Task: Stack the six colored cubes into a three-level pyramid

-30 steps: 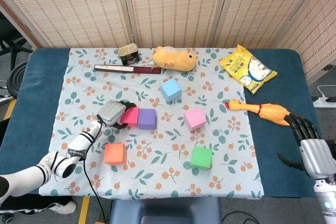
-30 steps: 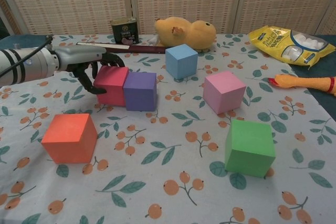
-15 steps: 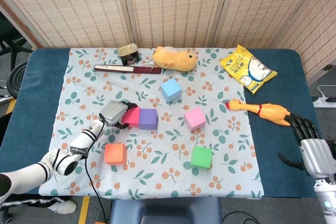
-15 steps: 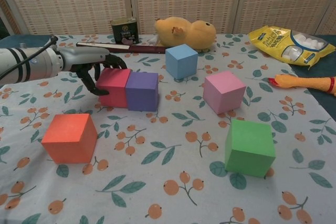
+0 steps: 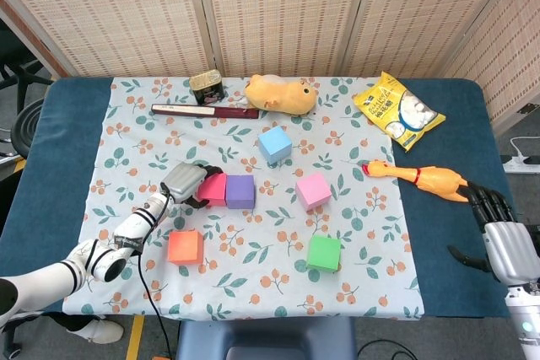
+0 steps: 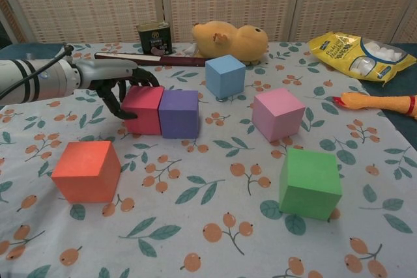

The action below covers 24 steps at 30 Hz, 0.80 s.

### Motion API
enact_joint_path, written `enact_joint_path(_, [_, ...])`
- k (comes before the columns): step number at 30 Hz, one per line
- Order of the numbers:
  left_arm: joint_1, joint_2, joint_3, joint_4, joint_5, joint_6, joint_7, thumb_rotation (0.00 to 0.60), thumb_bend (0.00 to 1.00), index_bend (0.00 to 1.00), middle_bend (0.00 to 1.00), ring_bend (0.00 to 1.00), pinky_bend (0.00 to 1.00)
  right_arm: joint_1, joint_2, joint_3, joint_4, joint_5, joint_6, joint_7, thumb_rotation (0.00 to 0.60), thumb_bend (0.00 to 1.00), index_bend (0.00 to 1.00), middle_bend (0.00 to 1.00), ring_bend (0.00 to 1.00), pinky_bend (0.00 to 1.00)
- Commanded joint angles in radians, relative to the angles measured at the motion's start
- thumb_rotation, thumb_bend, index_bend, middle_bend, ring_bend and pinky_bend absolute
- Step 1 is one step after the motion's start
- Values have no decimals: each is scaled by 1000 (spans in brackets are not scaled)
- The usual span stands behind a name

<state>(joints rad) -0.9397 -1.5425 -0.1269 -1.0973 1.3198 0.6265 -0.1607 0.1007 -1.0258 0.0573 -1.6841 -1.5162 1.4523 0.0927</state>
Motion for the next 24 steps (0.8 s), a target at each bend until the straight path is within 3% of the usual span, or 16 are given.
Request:
enact_joint_path(1, [0, 0, 2, 1, 0, -2, 1, 600, 357, 264, 410, 390, 426, 1, 0, 1, 0, 0, -2, 1, 600, 0, 0, 13, 0, 50])
enact_joint_path(14, [-4, -14, 3, 16, -13, -17, 2, 600, 356, 189, 365, 389, 427, 5, 2, 4, -4, 9, -11, -2, 600, 0, 0, 13, 0, 50])
enact_joint_path(24, [-1, -15, 2, 11, -16, -10, 7, 600, 357, 84, 268, 390, 427, 5, 4, 6, -6, 9, -11, -2, 600, 0, 0, 13, 0, 50])
